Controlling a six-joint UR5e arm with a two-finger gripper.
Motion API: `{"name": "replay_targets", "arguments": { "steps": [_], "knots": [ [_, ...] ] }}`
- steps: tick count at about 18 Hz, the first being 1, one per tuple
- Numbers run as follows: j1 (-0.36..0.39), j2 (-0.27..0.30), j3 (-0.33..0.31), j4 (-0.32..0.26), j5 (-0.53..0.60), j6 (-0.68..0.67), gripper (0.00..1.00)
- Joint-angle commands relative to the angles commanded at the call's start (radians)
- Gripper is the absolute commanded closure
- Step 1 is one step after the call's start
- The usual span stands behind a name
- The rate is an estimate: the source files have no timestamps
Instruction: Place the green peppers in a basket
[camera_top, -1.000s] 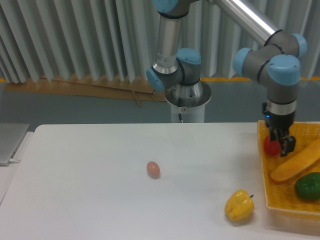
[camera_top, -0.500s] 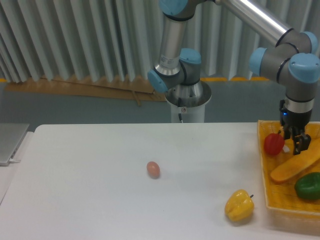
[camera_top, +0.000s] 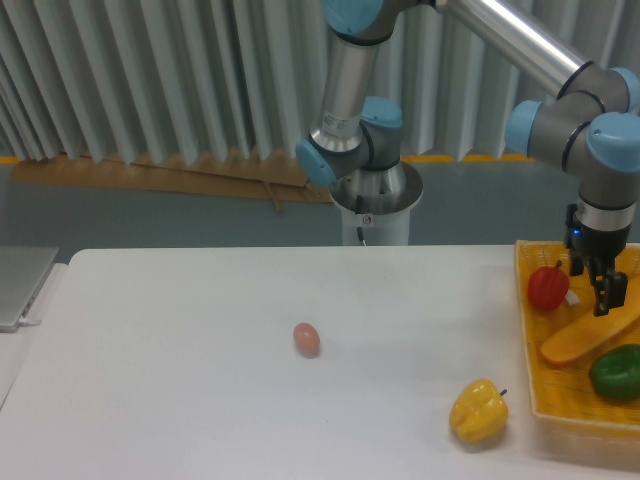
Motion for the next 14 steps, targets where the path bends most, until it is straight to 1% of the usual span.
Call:
{"name": "replay_targets", "arguments": {
  "steps": [3, 12, 14],
  "knots": [
    [-0.018, 0.0, 0.005, 0.0, 0.002, -0.008, 0.0],
    [-0.083, 0.031, 0.003, -0.006, -0.008, -0.02, 0.0],
    [-0.113, 0.046, 0.003, -0.012, -0.015, -0.084, 0.0]
  ]
}}
